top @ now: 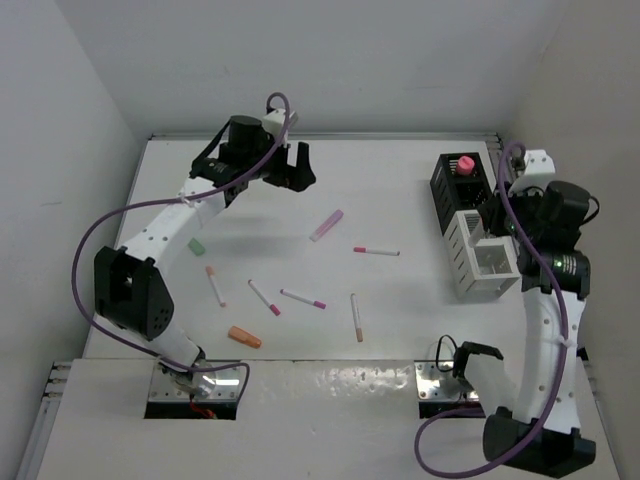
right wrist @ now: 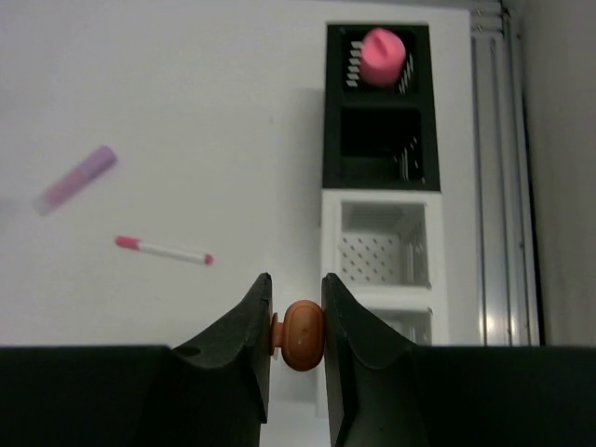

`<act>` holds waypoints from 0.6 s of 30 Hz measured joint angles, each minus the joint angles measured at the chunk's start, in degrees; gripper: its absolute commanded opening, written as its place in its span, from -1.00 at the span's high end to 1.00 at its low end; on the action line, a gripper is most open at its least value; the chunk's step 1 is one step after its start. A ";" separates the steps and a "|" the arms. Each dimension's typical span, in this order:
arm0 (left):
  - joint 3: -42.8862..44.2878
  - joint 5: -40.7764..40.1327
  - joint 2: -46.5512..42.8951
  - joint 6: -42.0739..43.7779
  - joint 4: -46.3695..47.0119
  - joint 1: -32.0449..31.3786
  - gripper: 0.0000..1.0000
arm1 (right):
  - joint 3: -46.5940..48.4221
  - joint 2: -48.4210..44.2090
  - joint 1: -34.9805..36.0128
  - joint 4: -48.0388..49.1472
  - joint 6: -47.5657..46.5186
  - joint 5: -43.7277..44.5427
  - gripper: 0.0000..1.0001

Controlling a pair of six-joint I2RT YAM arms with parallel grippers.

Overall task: Sort the stationery into containers
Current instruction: Place the pen in the storage box.

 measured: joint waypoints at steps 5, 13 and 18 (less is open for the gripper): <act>0.02 0.20 1.18 0.13 0.00 -0.48 -1.00 | -8.31 -3.02 -3.39 -0.13 -5.31 2.84 1.00; -1.53 -0.85 1.90 3.13 0.48 -1.64 -1.00 | -15.65 0.35 -7.08 5.73 -6.75 5.44 1.00; -2.29 -0.57 3.58 5.99 0.55 -1.68 -1.00 | -17.70 1.44 -8.92 9.14 -6.67 5.20 0.88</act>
